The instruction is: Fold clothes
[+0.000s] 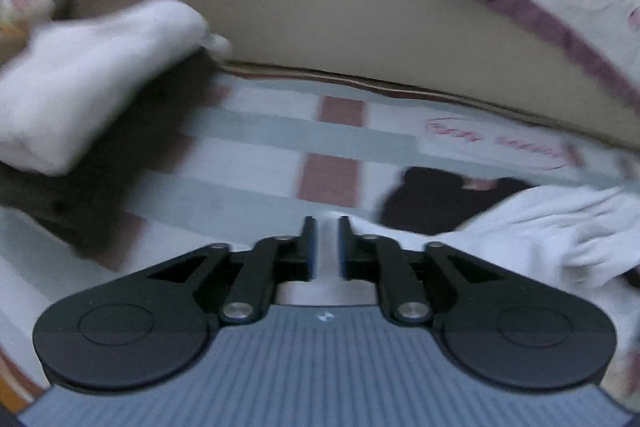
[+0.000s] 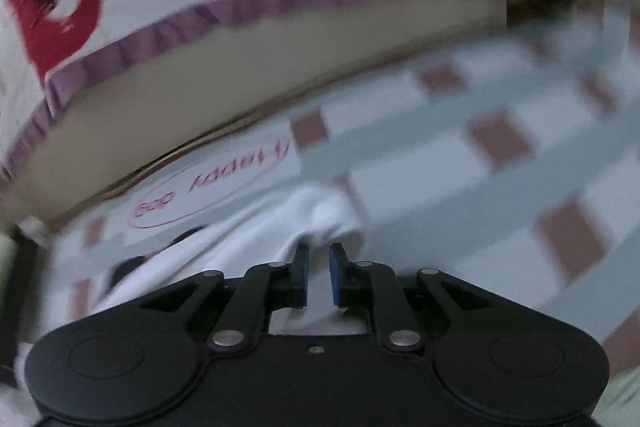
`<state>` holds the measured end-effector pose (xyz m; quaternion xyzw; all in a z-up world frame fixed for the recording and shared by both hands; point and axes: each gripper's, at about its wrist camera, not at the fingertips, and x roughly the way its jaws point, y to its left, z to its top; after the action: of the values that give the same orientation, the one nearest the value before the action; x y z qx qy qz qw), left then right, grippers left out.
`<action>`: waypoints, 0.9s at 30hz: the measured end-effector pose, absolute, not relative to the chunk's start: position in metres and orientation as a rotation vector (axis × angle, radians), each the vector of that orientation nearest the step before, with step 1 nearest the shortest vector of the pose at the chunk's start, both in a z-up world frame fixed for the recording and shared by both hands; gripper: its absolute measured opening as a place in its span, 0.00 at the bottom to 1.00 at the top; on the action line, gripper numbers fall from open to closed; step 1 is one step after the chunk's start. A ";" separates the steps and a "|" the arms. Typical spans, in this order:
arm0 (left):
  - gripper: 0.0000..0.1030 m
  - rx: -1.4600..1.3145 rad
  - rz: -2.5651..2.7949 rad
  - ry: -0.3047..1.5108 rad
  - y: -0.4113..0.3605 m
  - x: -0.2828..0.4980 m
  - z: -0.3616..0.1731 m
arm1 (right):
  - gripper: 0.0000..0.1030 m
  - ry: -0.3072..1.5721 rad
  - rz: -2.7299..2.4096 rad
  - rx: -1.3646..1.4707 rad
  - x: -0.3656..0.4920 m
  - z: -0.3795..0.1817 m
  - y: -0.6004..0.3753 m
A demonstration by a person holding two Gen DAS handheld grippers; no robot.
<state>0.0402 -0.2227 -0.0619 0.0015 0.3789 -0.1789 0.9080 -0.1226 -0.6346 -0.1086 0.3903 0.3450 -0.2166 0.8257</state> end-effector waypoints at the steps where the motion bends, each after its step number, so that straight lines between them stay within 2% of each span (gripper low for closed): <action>1: 0.29 -0.040 -0.413 0.797 -0.223 0.042 -0.063 | 0.36 0.736 -0.414 0.946 -0.129 -0.119 -0.638; 3: 0.30 -0.083 -0.498 0.805 -0.227 0.040 -0.065 | 0.36 0.735 -0.314 1.183 -0.143 -0.141 -0.644; 5: 0.35 -0.065 -0.560 0.775 -0.238 0.033 -0.063 | 0.38 0.747 -0.250 1.262 -0.141 -0.150 -0.645; 6: 0.45 -0.062 -0.596 0.760 -0.244 0.029 -0.061 | 0.43 0.744 -0.226 1.248 -0.139 -0.149 -0.643; 7: 0.51 -0.068 -0.638 0.753 -0.250 0.027 -0.061 | 0.52 0.740 -0.202 1.231 -0.136 -0.147 -0.641; 9: 0.66 -0.106 -0.712 0.771 -0.259 0.023 -0.063 | 0.62 0.727 -0.159 1.219 -0.130 -0.144 -0.637; 12: 0.70 -0.094 -0.746 0.824 -0.271 0.018 -0.072 | 0.69 0.701 -0.117 1.258 -0.122 -0.147 -0.636; 19: 0.79 0.130 -0.666 0.875 -0.306 0.018 -0.105 | 0.69 0.747 -0.256 1.237 -0.108 -0.166 -0.639; 21: 0.79 0.194 -0.620 0.863 -0.311 0.015 -0.112 | 0.69 0.745 -0.283 1.162 -0.103 -0.166 -0.637; 23: 0.76 0.237 -0.604 0.830 -0.314 0.008 -0.114 | 0.56 0.741 -0.288 1.060 -0.099 -0.159 -0.630; 24: 0.66 0.260 -0.596 0.812 -0.315 0.004 -0.113 | 0.40 0.741 -0.290 1.005 -0.099 -0.153 -0.625; 25: 0.58 0.293 -0.579 0.798 -0.316 0.002 -0.113 | 0.31 0.740 -0.292 0.951 -0.099 -0.147 -0.620; 26: 0.40 0.326 -0.562 0.783 -0.316 0.000 -0.112 | 0.27 0.740 -0.294 0.897 -0.100 -0.140 -0.615; 27: 0.29 0.355 -0.549 0.765 -0.317 -0.002 -0.110 | 0.25 0.739 -0.296 0.842 -0.100 -0.134 -0.610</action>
<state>-0.0018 -0.3166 -0.1097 0.1700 0.3665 -0.2629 0.8762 -0.0996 -0.6097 -0.1341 0.3980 0.3490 -0.1396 0.8368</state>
